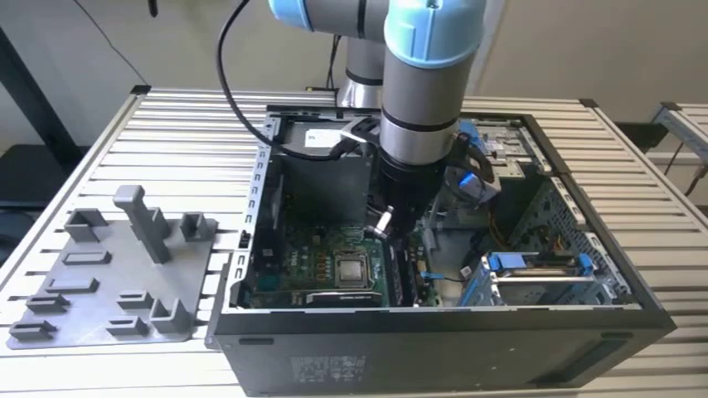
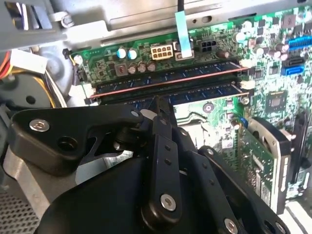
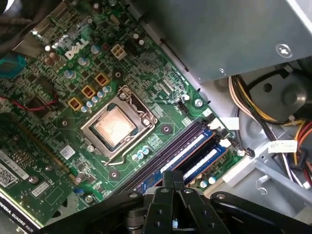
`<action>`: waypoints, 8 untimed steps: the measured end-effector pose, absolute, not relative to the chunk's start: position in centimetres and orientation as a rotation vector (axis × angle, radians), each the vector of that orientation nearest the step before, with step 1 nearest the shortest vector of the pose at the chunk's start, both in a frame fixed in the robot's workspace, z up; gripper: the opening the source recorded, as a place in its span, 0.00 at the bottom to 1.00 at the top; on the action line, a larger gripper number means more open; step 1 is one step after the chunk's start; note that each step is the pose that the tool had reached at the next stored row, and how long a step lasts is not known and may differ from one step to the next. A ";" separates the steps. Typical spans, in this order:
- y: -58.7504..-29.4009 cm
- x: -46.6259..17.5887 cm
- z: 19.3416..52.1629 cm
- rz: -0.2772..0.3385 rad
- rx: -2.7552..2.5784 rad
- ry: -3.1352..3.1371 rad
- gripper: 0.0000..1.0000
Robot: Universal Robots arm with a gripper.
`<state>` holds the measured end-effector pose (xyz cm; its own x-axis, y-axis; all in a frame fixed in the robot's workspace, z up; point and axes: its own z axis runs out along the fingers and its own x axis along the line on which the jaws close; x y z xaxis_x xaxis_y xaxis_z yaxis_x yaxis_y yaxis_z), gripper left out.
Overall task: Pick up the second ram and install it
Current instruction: 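Press down the second ram until it locks into place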
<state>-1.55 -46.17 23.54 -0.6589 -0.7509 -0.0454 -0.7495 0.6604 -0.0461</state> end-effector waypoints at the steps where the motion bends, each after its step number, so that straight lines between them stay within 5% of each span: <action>1: -46.2 -1.6 23.5 -0.035 -1.292 2.797 0.11; 8: -46.2 -1.6 23.5 -0.031 -1.431 2.727 0.11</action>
